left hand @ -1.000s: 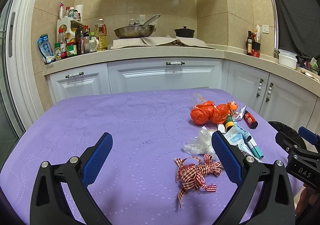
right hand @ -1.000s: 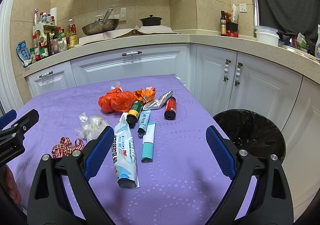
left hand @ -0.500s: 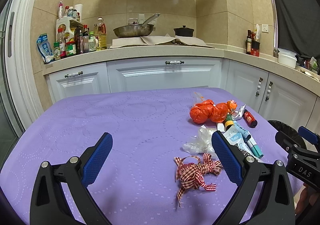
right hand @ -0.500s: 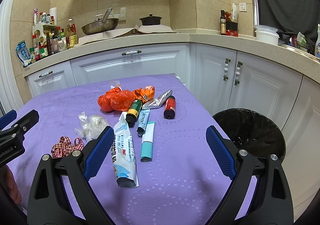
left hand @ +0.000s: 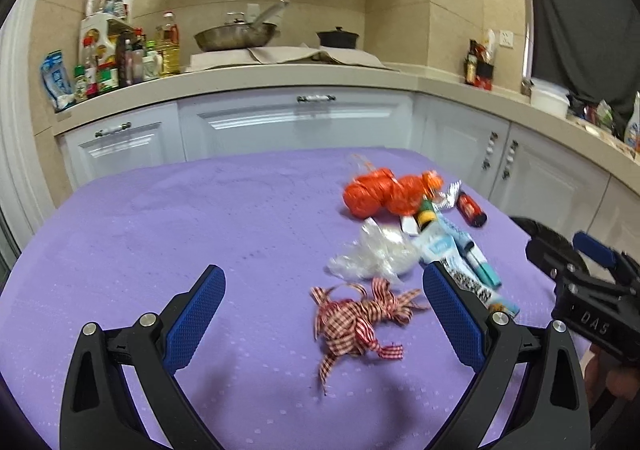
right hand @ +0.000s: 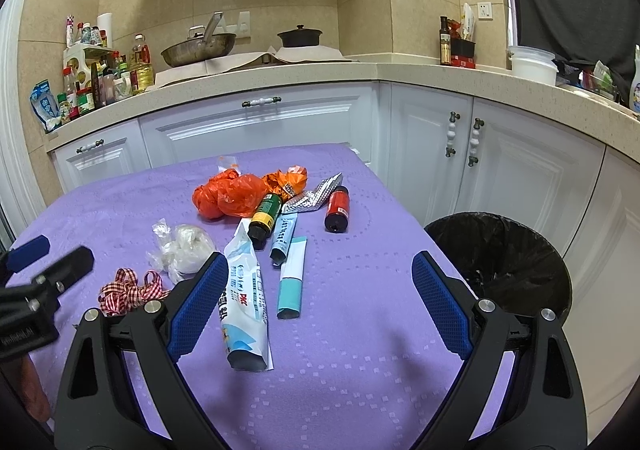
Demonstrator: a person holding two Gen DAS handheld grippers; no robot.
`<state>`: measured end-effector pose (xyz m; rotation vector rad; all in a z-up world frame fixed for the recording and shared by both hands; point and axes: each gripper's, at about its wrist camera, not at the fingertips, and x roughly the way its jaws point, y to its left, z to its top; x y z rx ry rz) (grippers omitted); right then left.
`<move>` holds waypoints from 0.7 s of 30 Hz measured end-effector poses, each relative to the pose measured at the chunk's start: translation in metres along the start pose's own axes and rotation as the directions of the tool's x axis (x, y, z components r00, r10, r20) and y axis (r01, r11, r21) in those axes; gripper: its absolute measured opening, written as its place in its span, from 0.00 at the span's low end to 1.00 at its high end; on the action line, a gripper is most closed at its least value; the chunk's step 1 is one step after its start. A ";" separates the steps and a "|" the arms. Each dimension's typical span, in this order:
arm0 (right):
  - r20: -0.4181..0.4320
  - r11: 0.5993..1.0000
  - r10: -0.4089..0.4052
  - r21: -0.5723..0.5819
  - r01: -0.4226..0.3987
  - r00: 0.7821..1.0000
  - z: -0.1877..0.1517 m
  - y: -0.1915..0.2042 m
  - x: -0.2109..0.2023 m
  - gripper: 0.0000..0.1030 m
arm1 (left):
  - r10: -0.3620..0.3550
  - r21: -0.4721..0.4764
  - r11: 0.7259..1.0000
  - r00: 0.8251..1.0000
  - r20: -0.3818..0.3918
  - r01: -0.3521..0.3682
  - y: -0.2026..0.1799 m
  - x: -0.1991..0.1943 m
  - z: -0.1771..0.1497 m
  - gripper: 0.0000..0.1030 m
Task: Collect trash
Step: 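Grasp the red-checked ribbon with the left tool while the right tool grasps the white toothpaste tube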
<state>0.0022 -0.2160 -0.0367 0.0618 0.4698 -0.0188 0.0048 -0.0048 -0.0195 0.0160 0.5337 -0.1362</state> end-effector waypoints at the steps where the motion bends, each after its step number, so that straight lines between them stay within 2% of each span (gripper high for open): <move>1: -0.005 1.000 0.001 0.003 -0.001 1.000 -0.001 -0.001 0.002 0.88 | 0.001 0.016 1.000 1.000 -0.006 -0.001 -0.004 0.001 -0.001 0.89; 3: -0.010 1.000 0.002 0.005 -0.002 1.000 -0.002 -0.002 0.003 0.88 | 0.003 0.045 0.999 1.000 -0.023 -0.002 -0.008 0.006 -0.002 0.57; 5: -0.016 1.000 0.005 0.007 -0.004 1.000 -0.003 -0.003 0.004 0.88 | -0.010 0.063 0.998 0.998 -0.061 0.014 -0.011 0.012 -0.005 0.56; 13: -0.033 1.000 0.024 0.002 -0.024 0.999 -0.006 -0.001 0.009 0.88 | -0.039 0.085 0.995 0.991 -0.131 0.051 -0.016 0.025 -0.009 0.56; 14: -0.037 1.000 0.029 0.000 -0.029 0.999 -0.006 0.000 0.010 0.88 | -0.040 0.093 0.994 0.989 -0.142 0.054 -0.017 0.027 -0.010 0.49; 15: -0.041 0.999 0.034 -0.003 -0.034 0.999 -0.005 0.002 0.011 0.88 | -0.047 0.100 0.993 0.987 -0.155 0.064 -0.018 0.029 -0.012 0.35; 17: -0.044 0.999 0.044 -0.012 -0.044 0.998 -0.005 0.006 0.011 0.88 | -0.057 0.112 0.991 0.981 -0.186 0.079 -0.019 0.034 -0.015 0.20; 20: -0.052 0.997 0.061 -0.035 -0.063 0.997 -0.005 0.015 0.014 0.86 | -0.074 0.094 0.991 0.979 -0.189 0.093 -0.013 0.031 -0.016 0.11; 21: -0.059 0.996 0.071 -0.044 -0.073 0.996 -0.005 0.018 0.016 0.82 | -0.074 0.091 0.992 0.980 -0.184 0.092 -0.010 0.030 -0.016 0.11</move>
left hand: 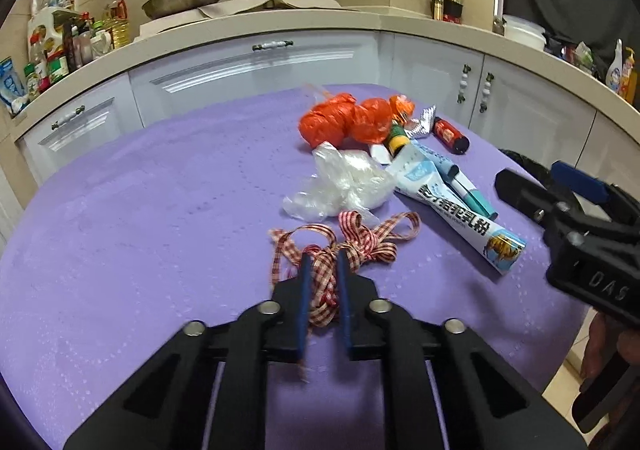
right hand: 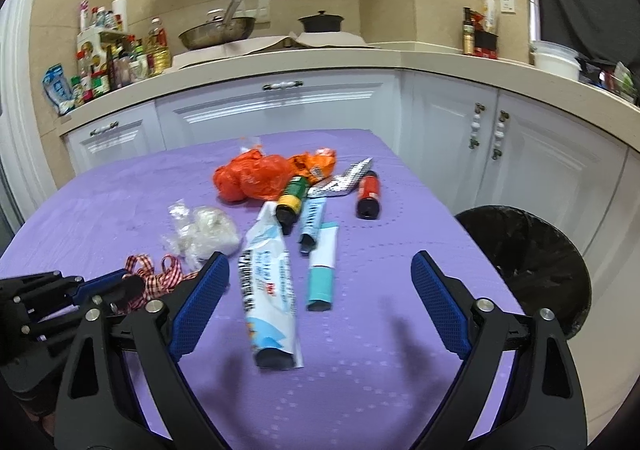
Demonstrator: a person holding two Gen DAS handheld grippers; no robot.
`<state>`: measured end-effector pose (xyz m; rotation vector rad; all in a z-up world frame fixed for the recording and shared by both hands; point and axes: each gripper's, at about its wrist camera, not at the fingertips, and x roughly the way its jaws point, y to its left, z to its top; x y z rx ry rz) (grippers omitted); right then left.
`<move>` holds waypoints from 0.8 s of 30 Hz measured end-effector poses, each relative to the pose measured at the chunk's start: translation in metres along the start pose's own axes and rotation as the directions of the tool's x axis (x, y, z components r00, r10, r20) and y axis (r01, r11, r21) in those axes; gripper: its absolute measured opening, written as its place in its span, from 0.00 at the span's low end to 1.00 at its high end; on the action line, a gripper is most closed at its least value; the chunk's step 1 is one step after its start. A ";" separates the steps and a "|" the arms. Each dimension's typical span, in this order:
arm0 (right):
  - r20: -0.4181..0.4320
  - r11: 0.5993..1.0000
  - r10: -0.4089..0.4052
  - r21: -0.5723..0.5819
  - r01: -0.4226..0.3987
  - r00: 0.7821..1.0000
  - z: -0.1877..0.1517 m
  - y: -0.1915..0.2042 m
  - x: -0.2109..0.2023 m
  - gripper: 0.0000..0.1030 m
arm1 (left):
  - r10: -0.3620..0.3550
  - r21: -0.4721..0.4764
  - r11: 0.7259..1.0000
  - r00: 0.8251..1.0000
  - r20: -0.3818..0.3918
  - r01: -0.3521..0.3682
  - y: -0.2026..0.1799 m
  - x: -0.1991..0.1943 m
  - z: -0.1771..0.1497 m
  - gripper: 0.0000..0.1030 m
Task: Collect trash
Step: 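Grasp the red-checked ribbon with the left tool while the right tool grasps the white toothpaste tube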
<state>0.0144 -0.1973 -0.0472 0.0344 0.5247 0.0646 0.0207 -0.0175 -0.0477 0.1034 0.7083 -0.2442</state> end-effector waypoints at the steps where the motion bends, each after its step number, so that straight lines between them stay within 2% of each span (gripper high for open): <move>1: -0.008 1.000 0.010 -0.008 -0.010 1.000 0.000 0.003 0.002 0.79 | 0.005 -0.005 1.000 1.000 0.007 -0.005 0.003 -0.002 0.000 0.11; 5: -0.044 0.998 0.040 -0.039 -0.042 0.998 -0.002 0.017 0.011 0.70 | 0.028 -0.047 0.999 0.999 0.029 -0.026 0.019 -0.008 0.001 0.10; 7: -0.072 0.997 0.051 -0.059 -0.056 0.996 -0.004 0.024 0.016 0.57 | 0.044 -0.071 0.997 0.998 0.039 -0.041 0.030 -0.011 0.001 0.10; 14: -0.151 0.992 0.030 -0.118 -0.048 0.988 -0.019 0.038 0.034 0.33 | 0.097 -0.128 0.988 0.993 0.064 -0.088 0.056 -0.019 0.003 0.10; 16: -0.162 0.991 0.021 -0.126 -0.042 0.987 -0.021 0.038 0.037 0.19 | 0.106 -0.142 0.985 0.992 0.070 -0.095 0.061 -0.021 0.004 0.10; 19: -0.151 0.991 0.018 -0.125 -0.037 0.988 -0.020 0.035 0.034 0.16 | 0.109 -0.153 0.984 0.991 0.076 -0.097 0.064 -0.022 0.005 0.10; 24: -0.110 0.992 0.034 -0.114 -0.047 0.993 -0.014 0.030 0.022 0.15 | 0.104 -0.146 0.985 0.989 0.101 -0.089 0.060 -0.029 0.007 0.10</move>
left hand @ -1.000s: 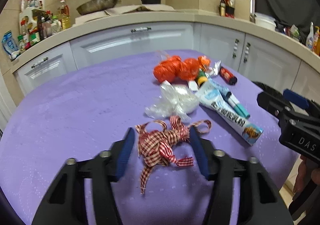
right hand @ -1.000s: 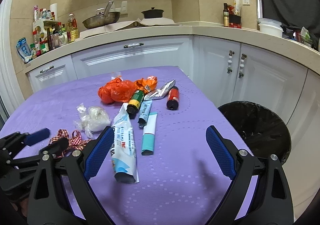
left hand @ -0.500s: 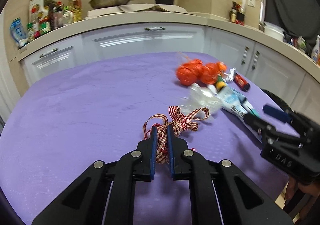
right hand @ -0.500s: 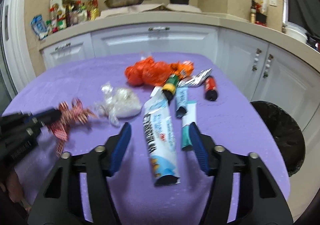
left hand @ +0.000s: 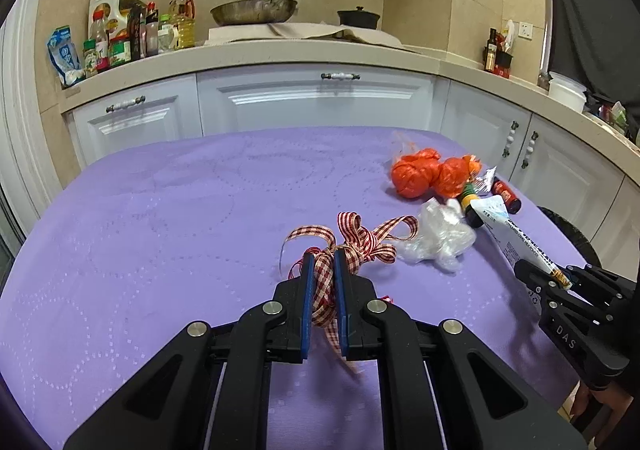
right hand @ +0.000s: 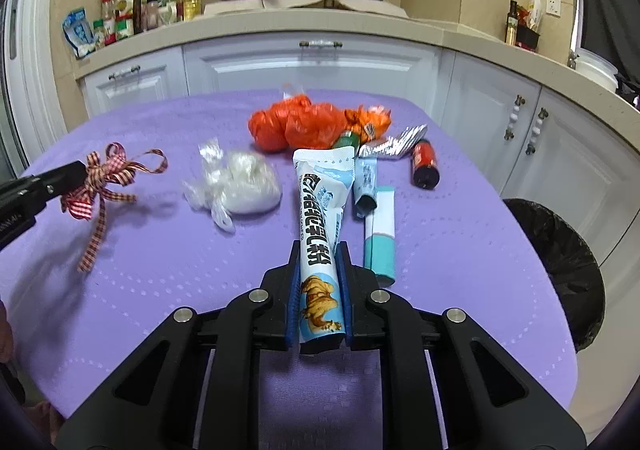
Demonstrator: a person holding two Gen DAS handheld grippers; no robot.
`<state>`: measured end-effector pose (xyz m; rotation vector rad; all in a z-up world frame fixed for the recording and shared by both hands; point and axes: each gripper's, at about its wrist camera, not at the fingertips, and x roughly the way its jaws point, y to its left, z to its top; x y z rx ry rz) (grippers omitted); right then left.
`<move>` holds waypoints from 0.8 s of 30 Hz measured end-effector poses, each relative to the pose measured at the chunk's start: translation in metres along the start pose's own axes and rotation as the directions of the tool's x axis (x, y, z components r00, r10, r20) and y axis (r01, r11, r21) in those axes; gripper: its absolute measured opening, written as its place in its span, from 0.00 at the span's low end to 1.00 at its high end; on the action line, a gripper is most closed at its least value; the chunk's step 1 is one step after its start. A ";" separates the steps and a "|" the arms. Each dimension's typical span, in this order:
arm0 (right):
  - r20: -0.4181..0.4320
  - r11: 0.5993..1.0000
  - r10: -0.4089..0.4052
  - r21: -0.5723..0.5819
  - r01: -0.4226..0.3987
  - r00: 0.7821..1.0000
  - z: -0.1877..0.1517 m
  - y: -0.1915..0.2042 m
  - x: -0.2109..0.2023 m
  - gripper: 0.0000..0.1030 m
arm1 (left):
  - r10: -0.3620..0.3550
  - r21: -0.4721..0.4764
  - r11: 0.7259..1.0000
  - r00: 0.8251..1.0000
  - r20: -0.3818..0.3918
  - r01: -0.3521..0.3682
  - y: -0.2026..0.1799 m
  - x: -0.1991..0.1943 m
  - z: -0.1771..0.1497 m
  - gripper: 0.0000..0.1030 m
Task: Collect trash
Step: 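Grasp the red-checked ribbon with the left tool while the right tool grasps the white toothpaste tube, then carry ribbon and tube over the black bin and open both tools to drop them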
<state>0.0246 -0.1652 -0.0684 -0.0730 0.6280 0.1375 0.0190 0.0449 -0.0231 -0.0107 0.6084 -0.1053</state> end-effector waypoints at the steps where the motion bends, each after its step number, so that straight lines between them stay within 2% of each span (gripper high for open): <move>1: 0.008 1.000 0.000 0.001 0.000 1.000 0.002 -0.002 -0.002 0.15 | -0.004 0.002 1.000 1.000 0.011 0.004 -0.002 -0.002 0.002 0.10; 6: 0.060 0.999 -0.008 0.036 0.006 0.998 0.010 -0.017 -0.019 0.15 | -0.027 0.026 0.999 0.999 0.047 0.026 -0.013 -0.010 0.012 0.10; 11: 0.102 0.996 -0.051 0.079 0.043 0.994 0.018 -0.044 -0.035 0.15 | -0.086 0.072 0.994 0.994 0.065 0.081 -0.038 -0.011 0.028 0.10; 17: 0.133 0.979 -0.156 0.149 0.136 0.979 0.019 -0.097 -0.050 0.15 | -0.174 0.137 0.977 0.983 0.057 0.165 -0.085 0.000 0.045 0.10; 24: 0.117 0.938 -0.279 0.244 0.245 0.953 0.010 -0.168 -0.052 0.15 | -0.285 0.176 0.943 0.959 -0.005 0.281 -0.155 0.027 0.056 0.10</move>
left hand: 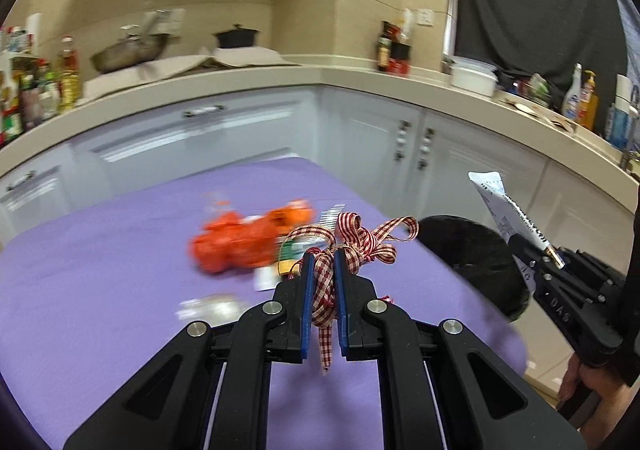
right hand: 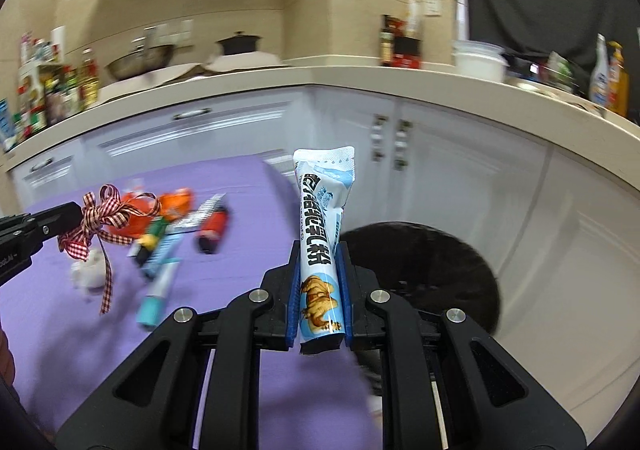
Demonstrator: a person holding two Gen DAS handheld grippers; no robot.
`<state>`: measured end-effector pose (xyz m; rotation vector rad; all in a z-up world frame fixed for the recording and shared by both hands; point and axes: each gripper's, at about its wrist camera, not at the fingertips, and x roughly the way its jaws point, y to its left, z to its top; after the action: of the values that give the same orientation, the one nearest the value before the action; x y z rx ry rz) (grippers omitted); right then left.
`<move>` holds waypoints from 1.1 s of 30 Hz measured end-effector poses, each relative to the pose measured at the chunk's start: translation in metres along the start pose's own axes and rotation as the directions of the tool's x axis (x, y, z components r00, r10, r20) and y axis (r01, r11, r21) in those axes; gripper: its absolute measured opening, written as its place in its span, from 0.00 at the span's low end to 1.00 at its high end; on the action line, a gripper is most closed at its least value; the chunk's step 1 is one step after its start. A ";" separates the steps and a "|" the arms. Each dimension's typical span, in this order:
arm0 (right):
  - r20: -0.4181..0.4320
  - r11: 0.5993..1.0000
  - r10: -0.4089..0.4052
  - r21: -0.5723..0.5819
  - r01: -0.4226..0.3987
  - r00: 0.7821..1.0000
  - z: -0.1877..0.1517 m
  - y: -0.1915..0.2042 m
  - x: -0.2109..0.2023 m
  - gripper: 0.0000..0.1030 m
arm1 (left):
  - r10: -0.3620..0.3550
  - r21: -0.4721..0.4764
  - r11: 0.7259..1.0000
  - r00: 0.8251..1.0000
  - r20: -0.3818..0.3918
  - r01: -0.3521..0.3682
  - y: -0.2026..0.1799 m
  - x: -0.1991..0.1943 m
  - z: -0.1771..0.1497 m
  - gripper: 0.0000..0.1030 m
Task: Collect trash
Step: 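Carry ribbon and tube over the black bin and open both tools to drop them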
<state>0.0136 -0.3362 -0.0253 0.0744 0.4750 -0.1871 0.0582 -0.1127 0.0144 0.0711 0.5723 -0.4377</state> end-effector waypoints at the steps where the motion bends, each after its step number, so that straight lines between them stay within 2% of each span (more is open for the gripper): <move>1: -0.002 1.000 -0.011 0.005 0.011 1.000 0.000 -0.006 0.003 0.15 | -0.014 0.008 1.000 1.000 -0.005 0.014 -0.010 0.008 0.003 0.10; 8: -0.036 0.996 -0.074 0.051 0.076 0.997 -0.004 -0.057 0.030 0.15 | -0.064 0.069 0.995 0.998 -0.020 0.065 -0.072 0.054 0.017 0.10; 14: -0.066 0.992 -0.090 0.082 0.095 0.994 -0.010 -0.088 0.048 0.15 | -0.072 0.107 0.991 0.995 -0.073 0.079 -0.109 0.093 0.021 0.11; 23: -0.100 0.986 -0.104 0.121 0.115 0.990 -0.020 -0.116 0.070 0.15 | -0.068 0.142 0.986 0.988 -0.140 0.088 -0.138 0.128 0.019 0.10; 33: -0.112 0.984 -0.107 0.130 0.121 0.988 -0.022 -0.125 0.085 0.16 | -0.063 0.154 0.984 0.986 -0.152 0.087 -0.153 0.142 0.021 0.12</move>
<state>0.0533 -0.4700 -0.0875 0.1920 0.5717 -0.3295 0.1117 -0.3092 -0.0358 0.2379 0.6853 -0.5548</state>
